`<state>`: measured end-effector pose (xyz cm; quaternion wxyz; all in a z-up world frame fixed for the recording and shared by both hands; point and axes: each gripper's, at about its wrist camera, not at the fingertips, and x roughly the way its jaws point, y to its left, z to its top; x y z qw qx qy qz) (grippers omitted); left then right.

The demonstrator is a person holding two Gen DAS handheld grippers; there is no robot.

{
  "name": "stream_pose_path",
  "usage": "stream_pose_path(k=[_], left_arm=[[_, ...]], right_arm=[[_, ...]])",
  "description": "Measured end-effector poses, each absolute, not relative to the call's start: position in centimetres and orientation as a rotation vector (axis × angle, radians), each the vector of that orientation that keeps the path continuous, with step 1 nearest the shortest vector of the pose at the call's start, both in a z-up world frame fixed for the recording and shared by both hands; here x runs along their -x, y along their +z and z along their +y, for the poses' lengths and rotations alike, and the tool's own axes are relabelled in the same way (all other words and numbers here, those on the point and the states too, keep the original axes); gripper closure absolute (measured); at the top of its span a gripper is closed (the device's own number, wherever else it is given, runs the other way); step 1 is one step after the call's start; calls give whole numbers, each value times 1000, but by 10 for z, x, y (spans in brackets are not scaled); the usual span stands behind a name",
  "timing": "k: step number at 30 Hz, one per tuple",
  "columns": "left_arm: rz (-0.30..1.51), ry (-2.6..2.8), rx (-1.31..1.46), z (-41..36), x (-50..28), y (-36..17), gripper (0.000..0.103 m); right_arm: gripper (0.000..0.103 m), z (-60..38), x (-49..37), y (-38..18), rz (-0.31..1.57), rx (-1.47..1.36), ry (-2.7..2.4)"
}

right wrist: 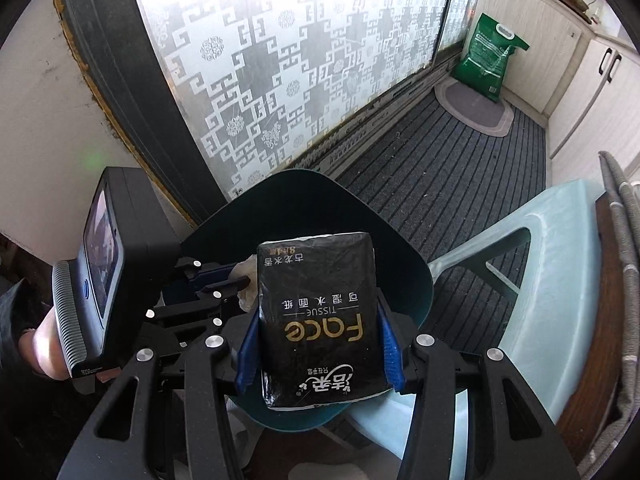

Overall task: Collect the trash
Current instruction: 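Carry the tissue and black pack over the teal bin with both grippers, then open the left gripper over the bin while the right gripper drops the black pack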

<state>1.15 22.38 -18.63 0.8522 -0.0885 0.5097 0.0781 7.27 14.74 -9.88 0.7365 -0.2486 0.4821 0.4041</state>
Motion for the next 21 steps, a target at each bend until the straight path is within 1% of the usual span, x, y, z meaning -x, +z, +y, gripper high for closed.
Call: stream_pose_path(k=[5, 7, 15, 21], left_arm=[[1076, 150, 181, 220, -12, -186, 88], [1072, 148, 189, 220, -12, -185, 80], [1022, 173, 174, 218, -10, -169, 79], [896, 207, 144, 212, 2, -136, 79]], right_arm=[[53, 146, -78, -112, 1099, 546, 873], [53, 146, -80, -117, 1112, 541, 867], [53, 139, -85, -130, 1140, 533, 855], [53, 139, -85, -134, 1143, 532, 862]])
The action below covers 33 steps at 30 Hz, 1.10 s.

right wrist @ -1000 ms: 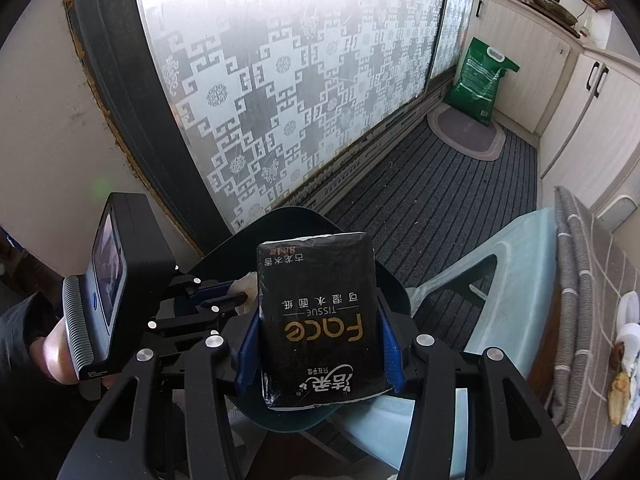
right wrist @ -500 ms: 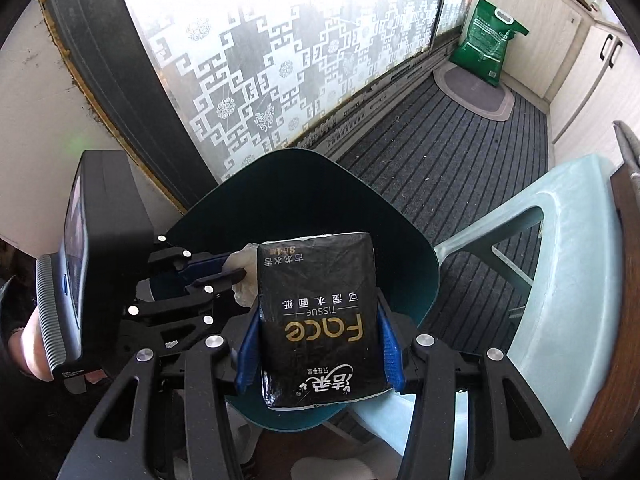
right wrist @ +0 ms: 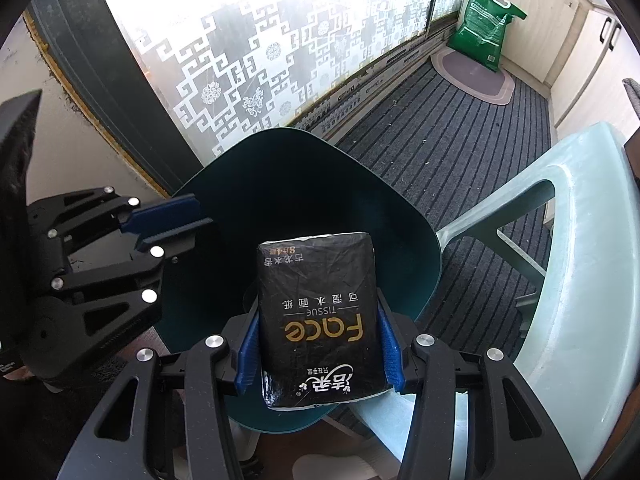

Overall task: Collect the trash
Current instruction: 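Open the left gripper over the bin while the right gripper drops the black pack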

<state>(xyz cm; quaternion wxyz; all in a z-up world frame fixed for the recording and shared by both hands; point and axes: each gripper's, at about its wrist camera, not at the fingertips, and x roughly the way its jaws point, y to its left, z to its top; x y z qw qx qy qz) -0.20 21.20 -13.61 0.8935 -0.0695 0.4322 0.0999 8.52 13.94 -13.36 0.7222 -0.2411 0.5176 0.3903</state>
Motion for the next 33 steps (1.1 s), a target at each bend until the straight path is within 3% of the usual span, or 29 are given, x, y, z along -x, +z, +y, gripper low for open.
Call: stream_pose_path(k=[27, 30, 33], left_arm=[[480, 219, 155, 193, 41, 1, 79], [443, 203, 167, 188, 45, 12, 78], [412, 195, 169, 182, 47, 21, 69]], right_arm=[[52, 142, -83, -183, 1236, 591, 905], [47, 141, -83, -187, 1232, 594, 910], [38, 141, -82, -185, 1227, 588, 920]])
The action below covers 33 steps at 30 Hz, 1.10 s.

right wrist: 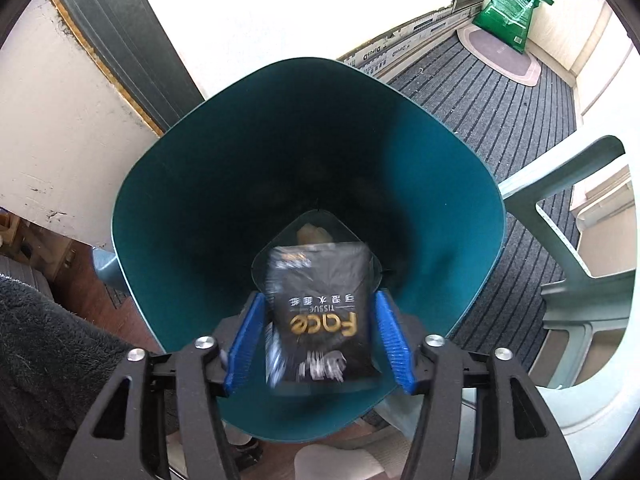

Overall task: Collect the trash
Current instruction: 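Open the left gripper over the bin while the right gripper drops the black pack, then move both grippers back over the table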

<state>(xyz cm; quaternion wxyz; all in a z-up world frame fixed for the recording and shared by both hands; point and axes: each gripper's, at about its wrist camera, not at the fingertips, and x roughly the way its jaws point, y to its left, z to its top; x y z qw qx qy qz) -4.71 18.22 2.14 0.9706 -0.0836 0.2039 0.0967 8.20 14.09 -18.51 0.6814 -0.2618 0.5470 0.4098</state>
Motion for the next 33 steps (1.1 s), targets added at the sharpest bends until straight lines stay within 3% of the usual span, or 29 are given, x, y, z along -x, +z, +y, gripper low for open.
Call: stream_pose_path(k=[1, 10, 33], left_arm=[[404, 198, 163, 180, 47, 23, 64], [357, 192, 147, 163, 45, 34, 62], [219, 180, 179, 132, 44, 74, 55]], right_arm=[[34, 140, -80, -184, 1224, 582, 925], [34, 131, -71, -159, 1141, 575, 956], [35, 59, -60, -13, 768, 382, 1029]])
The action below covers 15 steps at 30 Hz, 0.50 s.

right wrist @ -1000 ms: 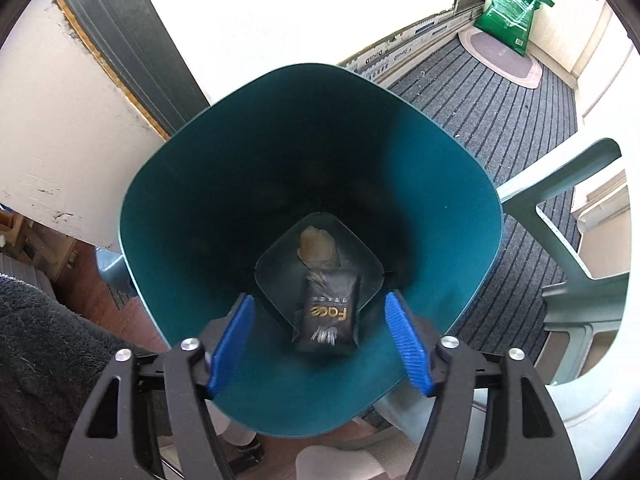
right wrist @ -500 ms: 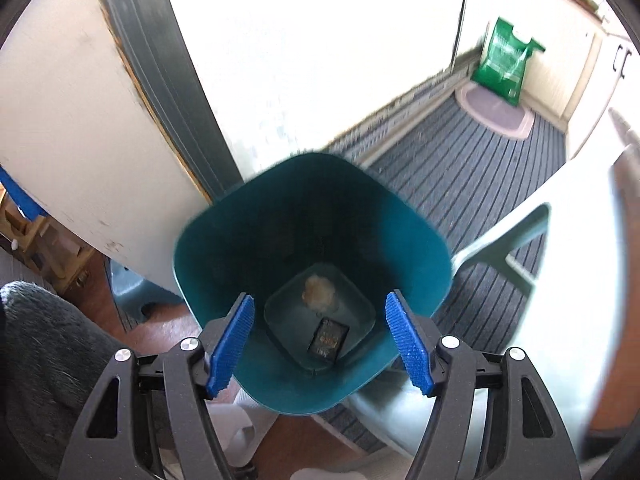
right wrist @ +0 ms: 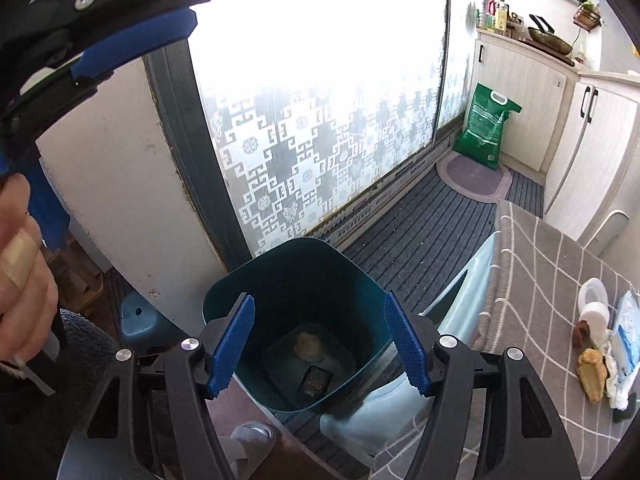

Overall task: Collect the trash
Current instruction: 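Move both grippers back over the table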

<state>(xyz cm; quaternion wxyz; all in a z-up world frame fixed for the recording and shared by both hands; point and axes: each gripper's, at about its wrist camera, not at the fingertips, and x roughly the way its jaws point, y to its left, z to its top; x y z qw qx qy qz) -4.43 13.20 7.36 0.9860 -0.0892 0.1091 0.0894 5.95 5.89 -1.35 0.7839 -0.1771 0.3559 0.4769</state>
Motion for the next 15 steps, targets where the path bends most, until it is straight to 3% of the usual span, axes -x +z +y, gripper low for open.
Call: stream_pose_path(k=[15], left_arm=[[238, 155, 206, 108, 17, 77, 54]], right_arm=[[35, -41, -92, 18, 676, 314, 845]])
